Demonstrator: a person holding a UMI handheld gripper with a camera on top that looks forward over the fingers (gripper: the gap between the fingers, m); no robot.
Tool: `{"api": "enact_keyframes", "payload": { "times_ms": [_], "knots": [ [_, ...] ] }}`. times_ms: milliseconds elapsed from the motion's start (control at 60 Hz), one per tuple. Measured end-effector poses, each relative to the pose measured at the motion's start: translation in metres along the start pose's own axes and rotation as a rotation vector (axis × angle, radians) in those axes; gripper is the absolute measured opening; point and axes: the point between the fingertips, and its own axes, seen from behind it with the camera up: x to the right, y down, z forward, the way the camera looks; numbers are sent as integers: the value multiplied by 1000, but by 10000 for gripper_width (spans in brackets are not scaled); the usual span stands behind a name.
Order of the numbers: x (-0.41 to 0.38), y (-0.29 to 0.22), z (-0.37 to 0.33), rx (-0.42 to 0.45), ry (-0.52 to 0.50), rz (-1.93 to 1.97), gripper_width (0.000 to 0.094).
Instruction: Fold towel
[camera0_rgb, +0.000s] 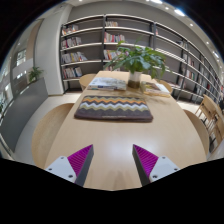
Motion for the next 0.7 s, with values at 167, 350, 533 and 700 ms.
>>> {"api": "enact_keyframes", "payload": {
  "times_ms": [167, 350, 533, 700],
  "knots": [
    [-82, -54, 80, -1, -81, -30, 779],
    [-144, -107, 172, 4, -132, -30, 768],
    [-158, -118, 233, -51, -80, -73, 686],
    [-128, -121, 241, -50, 51, -101, 133]
  ]
}}
